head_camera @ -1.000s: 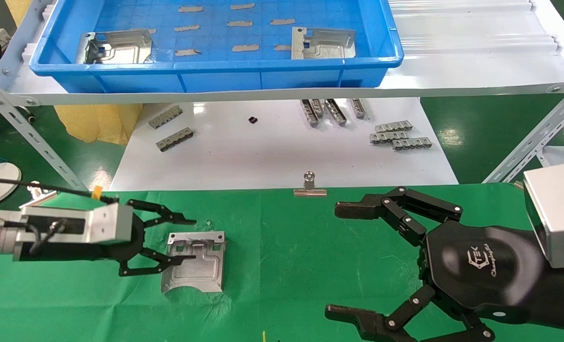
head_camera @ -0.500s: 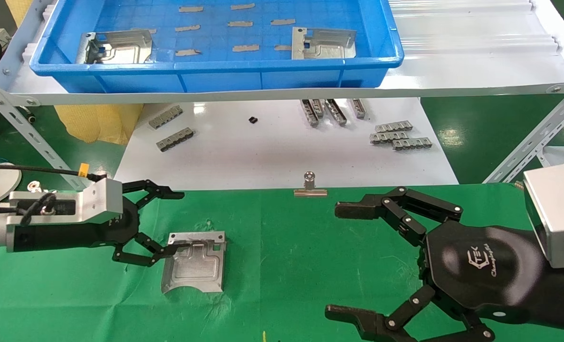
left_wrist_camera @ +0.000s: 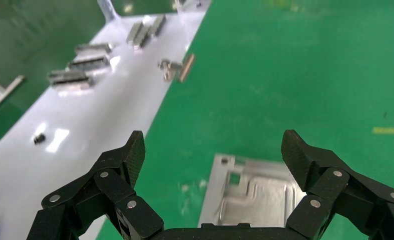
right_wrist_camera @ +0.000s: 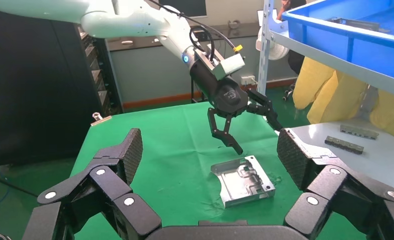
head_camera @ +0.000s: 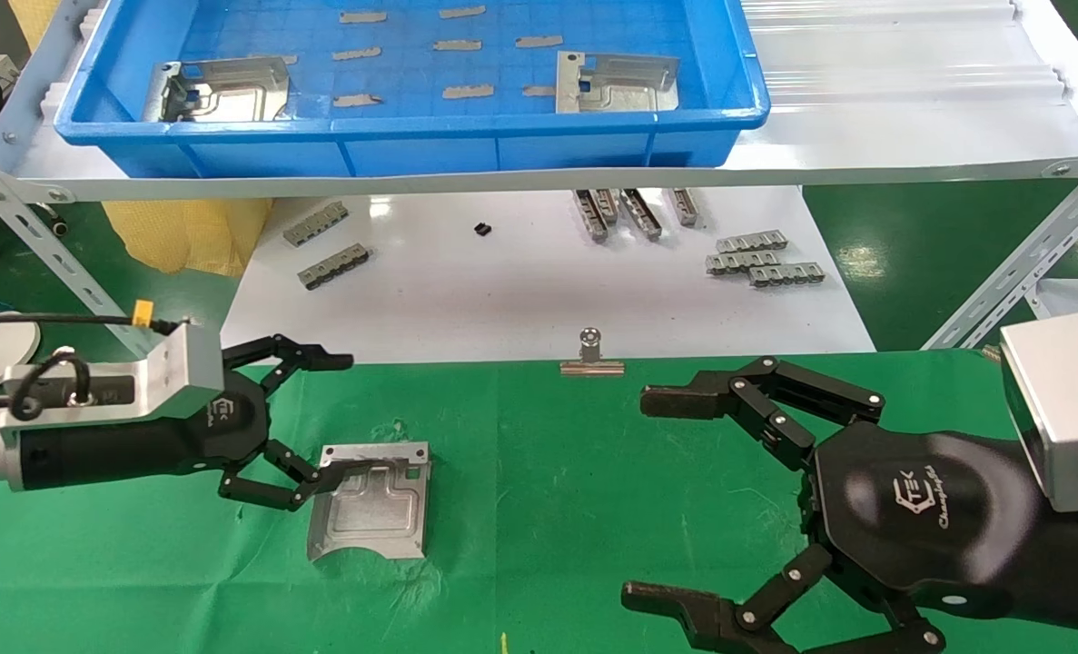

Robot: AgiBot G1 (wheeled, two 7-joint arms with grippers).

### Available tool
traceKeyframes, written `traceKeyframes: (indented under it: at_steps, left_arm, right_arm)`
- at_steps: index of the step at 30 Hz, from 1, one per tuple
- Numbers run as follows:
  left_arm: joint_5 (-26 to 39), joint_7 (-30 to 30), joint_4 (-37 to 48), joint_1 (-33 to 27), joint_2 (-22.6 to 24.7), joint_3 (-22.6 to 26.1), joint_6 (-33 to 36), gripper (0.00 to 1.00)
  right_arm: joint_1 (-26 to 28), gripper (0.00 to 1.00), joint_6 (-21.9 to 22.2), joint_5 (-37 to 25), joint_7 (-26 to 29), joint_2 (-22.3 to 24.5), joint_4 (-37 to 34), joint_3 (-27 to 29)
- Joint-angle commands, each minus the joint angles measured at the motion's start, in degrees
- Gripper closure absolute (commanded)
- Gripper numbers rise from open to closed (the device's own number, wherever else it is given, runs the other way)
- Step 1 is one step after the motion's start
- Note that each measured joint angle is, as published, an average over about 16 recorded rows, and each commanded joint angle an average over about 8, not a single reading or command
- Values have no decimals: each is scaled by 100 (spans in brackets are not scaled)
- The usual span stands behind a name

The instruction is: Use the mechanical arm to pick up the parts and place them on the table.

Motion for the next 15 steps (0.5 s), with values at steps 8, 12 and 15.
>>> traceKeyframes:
  at_steps: [8,12,15]
  left_arm:
    - [-346,-762,-1052,526,-292,-434,-72,0]
    - [-501,-1103,-1524,762,-423,-628,-105,0]
    - [-617,-1357,-1875,937,-520,-773,-129,0]
  right_arm:
    - [1,0,0,1,-1,0,0,-1]
    - [1,0,0,1,-1,0,0,-2]
    - [1,0,0,1,-1,1,0,-2]
